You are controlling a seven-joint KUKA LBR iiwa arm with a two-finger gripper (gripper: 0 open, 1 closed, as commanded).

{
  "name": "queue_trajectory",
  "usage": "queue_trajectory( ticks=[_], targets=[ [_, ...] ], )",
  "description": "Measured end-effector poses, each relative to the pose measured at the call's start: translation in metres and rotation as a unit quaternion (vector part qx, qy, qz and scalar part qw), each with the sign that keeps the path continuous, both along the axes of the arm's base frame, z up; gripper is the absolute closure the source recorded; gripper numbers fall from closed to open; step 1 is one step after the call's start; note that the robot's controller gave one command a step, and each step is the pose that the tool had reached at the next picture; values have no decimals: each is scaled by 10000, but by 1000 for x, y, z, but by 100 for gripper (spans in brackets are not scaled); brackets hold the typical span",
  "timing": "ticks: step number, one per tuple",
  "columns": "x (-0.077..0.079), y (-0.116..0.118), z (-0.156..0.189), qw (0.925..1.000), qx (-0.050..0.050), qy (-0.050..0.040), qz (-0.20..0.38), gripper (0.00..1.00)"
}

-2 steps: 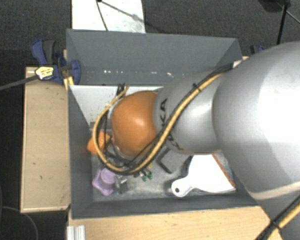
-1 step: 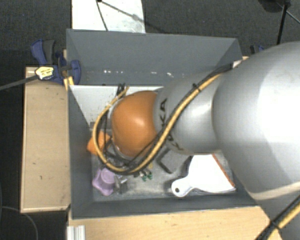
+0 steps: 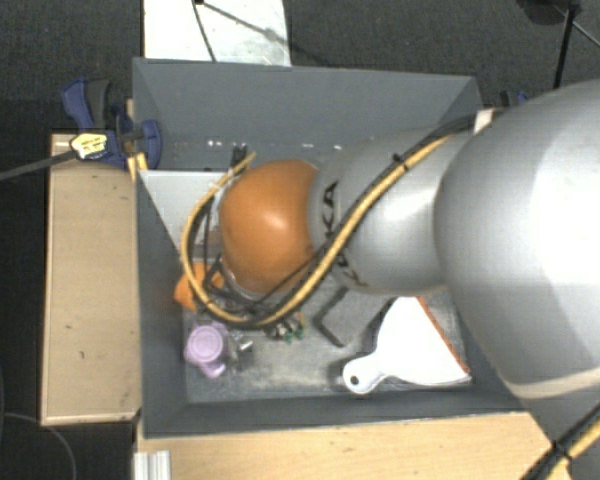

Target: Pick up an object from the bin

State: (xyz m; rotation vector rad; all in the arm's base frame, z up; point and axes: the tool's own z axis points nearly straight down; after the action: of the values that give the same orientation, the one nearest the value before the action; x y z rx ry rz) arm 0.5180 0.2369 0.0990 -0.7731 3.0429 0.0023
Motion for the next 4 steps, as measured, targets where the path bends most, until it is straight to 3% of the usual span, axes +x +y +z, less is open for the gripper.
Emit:
queue_trajectory(
  ticks=[3, 4],
  targets=[
    [3, 4, 22, 10000, -3, -3, -7, 100],
    [14, 7, -8, 9987, -28, -19, 502, 100]
  ],
)
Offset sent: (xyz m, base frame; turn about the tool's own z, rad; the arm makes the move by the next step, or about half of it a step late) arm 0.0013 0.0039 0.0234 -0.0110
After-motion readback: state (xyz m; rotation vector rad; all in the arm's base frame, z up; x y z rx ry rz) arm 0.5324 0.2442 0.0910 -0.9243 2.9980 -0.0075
